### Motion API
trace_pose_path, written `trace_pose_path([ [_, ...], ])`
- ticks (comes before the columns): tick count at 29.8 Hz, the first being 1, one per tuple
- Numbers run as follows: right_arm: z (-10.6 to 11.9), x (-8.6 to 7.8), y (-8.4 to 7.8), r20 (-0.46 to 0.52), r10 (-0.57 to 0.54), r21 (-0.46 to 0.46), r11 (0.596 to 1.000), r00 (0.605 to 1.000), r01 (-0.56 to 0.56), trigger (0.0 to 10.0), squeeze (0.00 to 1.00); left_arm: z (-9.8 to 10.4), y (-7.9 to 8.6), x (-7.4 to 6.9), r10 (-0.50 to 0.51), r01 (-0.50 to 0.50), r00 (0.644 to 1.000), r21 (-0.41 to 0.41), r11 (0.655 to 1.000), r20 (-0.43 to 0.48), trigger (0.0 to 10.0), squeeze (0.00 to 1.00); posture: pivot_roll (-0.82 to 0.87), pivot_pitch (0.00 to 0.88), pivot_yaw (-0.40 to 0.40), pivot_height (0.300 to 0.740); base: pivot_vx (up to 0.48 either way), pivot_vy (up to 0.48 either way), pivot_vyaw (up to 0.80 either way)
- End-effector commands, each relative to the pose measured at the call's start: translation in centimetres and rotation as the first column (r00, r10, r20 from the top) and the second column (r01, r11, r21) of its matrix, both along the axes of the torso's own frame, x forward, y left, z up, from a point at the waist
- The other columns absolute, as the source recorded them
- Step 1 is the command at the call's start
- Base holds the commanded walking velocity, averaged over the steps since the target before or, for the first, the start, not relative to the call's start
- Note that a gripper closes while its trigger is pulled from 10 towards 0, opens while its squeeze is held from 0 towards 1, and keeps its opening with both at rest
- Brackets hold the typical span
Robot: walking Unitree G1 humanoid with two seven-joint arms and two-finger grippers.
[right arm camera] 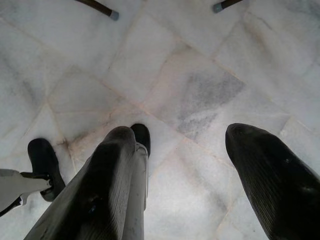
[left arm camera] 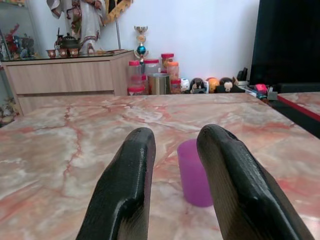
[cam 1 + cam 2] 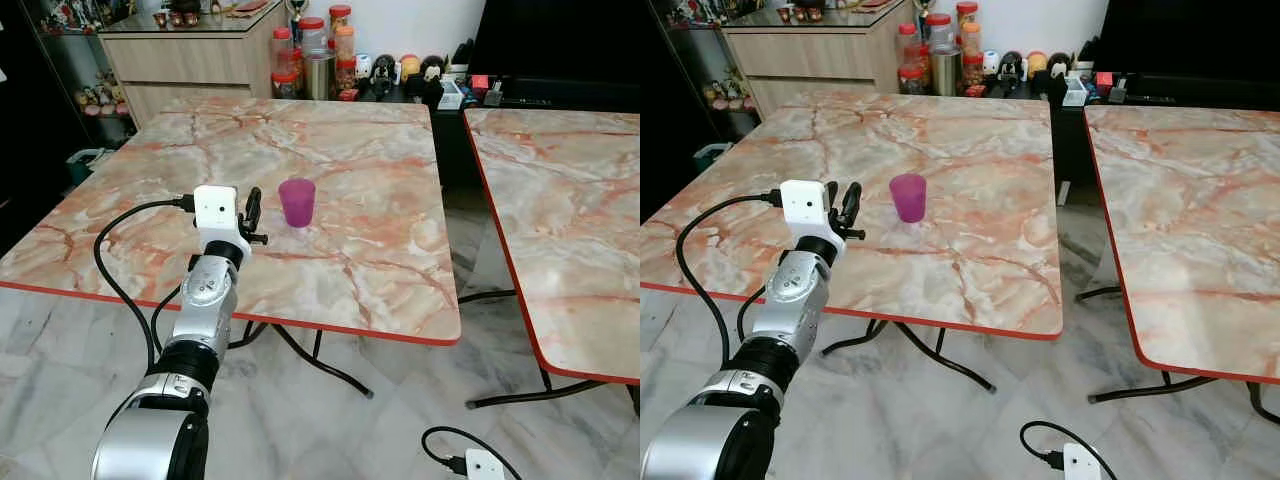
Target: Setting the table
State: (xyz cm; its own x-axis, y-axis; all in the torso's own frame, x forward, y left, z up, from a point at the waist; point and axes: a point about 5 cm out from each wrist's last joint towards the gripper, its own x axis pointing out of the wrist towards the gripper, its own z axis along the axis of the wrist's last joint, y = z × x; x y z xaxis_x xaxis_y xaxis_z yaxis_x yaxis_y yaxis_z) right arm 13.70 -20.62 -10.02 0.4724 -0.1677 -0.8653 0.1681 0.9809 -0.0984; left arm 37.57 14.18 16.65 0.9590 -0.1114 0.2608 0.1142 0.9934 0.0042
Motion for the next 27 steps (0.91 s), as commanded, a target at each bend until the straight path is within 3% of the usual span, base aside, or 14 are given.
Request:
trace_pose_path([
  [1, 0.0, -0.2, 0.0, 0.006, 0.008, 0.004, 1.0, 1.0, -0.008, 10.0, 0.0, 1.1, 0.1, 0.2, -0.006, 0.006, 0.999, 0.021, 1.0, 0.038, 10.0, 0.0, 0.01, 0.0, 0.041, 0.74, 0.0, 0.0, 0.0],
  [6, 0.0, -1.3, -1.9, -0.01, 0.005, -0.041, 0.999, 1.0, -0.005, 10.0, 0.0, 1.0, 0.4, 0.0, -0.007, 0.006, 0.999, 0.015, 1.0, 0.033, 10.0, 0.0, 0.0, 0.0, 0.048, 0.74, 0.0, 0.0, 0.0],
  [8, 0.2, -1.9, -3.5, -0.009, -0.02, -0.074, 0.997, 1.0, 0.019, 10.0, 0.0, 0.8, 0.5, 0.0, -0.009, 0.008, 1.0, 0.021, 1.0, 0.027, 10.0, 0.0, -0.01, 0.0, 0.05, 0.74, 0.0, 0.0, 0.0],
  [15, 0.6, -2.4, -5.1, -0.017, 0.006, -0.103, 0.995, 1.0, -0.008, 10.0, 0.0, 0.6, 0.5, -0.1, -0.013, 0.013, 1.0, 0.03, 0.999, 0.014, 10.0, 0.0, -0.02, 0.0, 0.05, 0.74, 0.0, 0.0, 0.0],
  [21, 0.2, -2.4, -3.4, -0.019, 0.156, -0.037, 0.987, 0.988, -0.157, 10.0, 0.0, 0.5, 0.5, -0.2, -0.014, 0.013, 1.0, 0.029, 0.999, 0.013, 10.0, 0.0, -0.01, 0.0, 0.043, 0.74, 0.0, 0.0, 0.0],
  [27, -0.3, -4.3, -3.2, -0.056, 0.124, -0.018, 0.992, 0.991, -0.125, 10.0, 0.0, 0.4, 1.3, -0.2, 0.006, -0.006, 1.0, 0.033, 0.999, 0.01, 10.0, 0.0, -0.01, 0.0, 0.044, 0.74, 0.0, 0.0, 0.0],
])
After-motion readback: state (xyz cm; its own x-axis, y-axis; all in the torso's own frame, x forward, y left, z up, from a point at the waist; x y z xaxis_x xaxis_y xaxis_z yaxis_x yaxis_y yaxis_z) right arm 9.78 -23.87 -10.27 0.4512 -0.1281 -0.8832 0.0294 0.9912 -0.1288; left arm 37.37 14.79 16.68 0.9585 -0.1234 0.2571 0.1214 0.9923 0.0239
